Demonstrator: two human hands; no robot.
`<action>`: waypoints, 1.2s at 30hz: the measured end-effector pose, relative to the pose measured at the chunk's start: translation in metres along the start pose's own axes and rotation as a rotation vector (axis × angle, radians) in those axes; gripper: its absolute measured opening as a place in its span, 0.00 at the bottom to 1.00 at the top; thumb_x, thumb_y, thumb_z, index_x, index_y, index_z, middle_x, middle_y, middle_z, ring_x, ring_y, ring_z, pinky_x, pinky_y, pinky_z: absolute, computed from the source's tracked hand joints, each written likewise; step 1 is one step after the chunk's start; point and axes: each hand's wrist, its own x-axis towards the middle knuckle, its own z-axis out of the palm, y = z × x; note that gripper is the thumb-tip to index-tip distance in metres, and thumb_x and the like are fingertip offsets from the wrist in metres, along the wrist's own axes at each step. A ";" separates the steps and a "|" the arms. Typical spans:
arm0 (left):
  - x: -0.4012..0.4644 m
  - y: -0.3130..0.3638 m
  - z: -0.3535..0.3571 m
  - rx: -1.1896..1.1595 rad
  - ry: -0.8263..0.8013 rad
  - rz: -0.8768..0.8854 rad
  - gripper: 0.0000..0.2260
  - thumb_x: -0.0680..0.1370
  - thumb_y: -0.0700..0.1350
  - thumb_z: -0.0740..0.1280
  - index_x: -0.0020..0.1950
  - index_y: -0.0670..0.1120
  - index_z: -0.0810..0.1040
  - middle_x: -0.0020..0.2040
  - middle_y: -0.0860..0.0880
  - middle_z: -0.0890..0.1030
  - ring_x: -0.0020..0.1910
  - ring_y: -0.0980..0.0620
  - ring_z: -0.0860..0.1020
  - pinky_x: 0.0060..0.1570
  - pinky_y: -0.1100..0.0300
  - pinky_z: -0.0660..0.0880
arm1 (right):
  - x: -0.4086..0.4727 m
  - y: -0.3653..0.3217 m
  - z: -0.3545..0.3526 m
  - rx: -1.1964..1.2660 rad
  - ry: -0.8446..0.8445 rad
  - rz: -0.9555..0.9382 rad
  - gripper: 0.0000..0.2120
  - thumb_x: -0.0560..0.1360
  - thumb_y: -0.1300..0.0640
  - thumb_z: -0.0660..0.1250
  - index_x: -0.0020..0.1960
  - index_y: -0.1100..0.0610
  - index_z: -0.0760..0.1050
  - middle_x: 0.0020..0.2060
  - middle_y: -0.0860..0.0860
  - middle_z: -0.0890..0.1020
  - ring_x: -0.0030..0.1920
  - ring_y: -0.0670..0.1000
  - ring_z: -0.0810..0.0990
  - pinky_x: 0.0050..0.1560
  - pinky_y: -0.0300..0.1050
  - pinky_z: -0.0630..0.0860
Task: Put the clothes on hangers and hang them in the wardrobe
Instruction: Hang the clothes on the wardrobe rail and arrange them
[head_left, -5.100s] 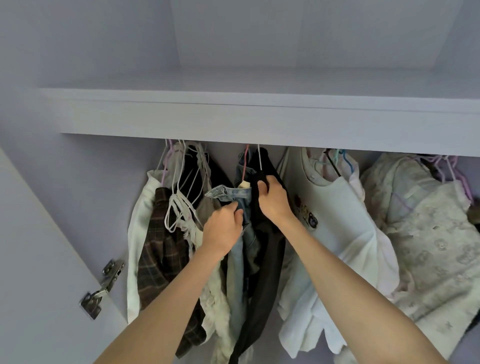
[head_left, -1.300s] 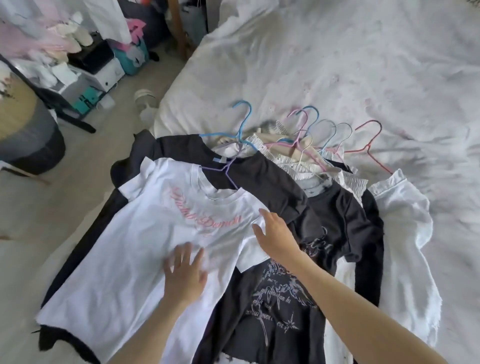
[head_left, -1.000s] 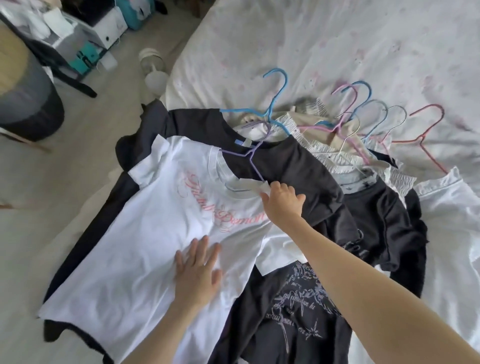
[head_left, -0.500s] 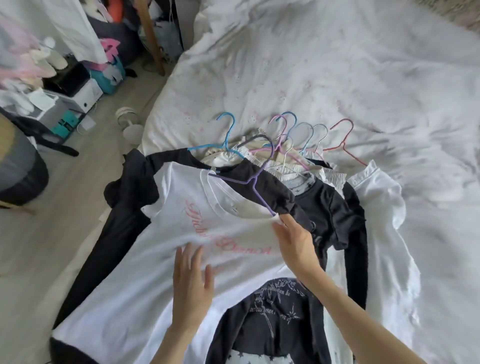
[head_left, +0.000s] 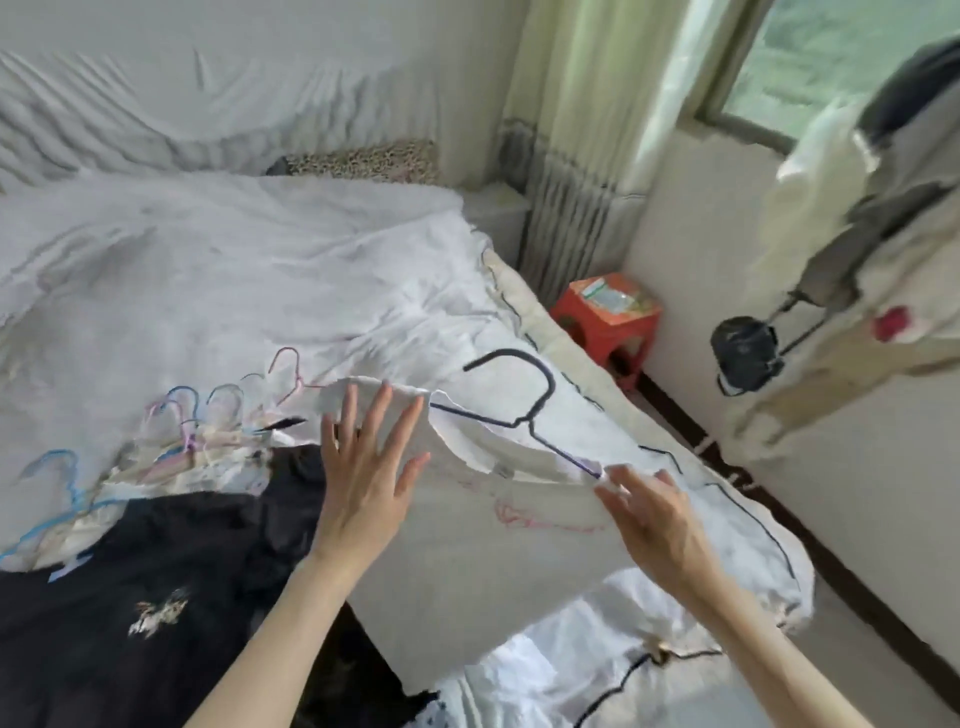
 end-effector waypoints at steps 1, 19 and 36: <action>0.017 0.028 0.005 -0.031 0.005 0.073 0.22 0.80 0.56 0.50 0.73 0.52 0.59 0.73 0.46 0.62 0.74 0.41 0.52 0.70 0.39 0.49 | -0.014 0.016 -0.026 -0.035 0.041 0.009 0.10 0.80 0.47 0.54 0.45 0.52 0.67 0.27 0.47 0.75 0.32 0.40 0.61 0.37 0.36 0.58; 0.059 0.537 0.125 -0.943 -0.275 0.602 0.07 0.75 0.45 0.64 0.46 0.44 0.80 0.37 0.51 0.77 0.39 0.49 0.72 0.42 0.55 0.70 | -0.306 0.129 -0.378 -0.786 0.557 0.675 0.13 0.75 0.48 0.59 0.45 0.53 0.79 0.37 0.47 0.76 0.41 0.48 0.70 0.45 0.45 0.64; -0.143 0.821 0.106 -1.175 -1.034 1.191 0.06 0.78 0.43 0.64 0.49 0.49 0.80 0.44 0.55 0.76 0.51 0.49 0.73 0.49 0.57 0.66 | -0.518 -0.024 -0.408 -1.041 0.947 1.717 0.12 0.77 0.53 0.62 0.39 0.58 0.74 0.35 0.45 0.74 0.37 0.48 0.73 0.35 0.41 0.63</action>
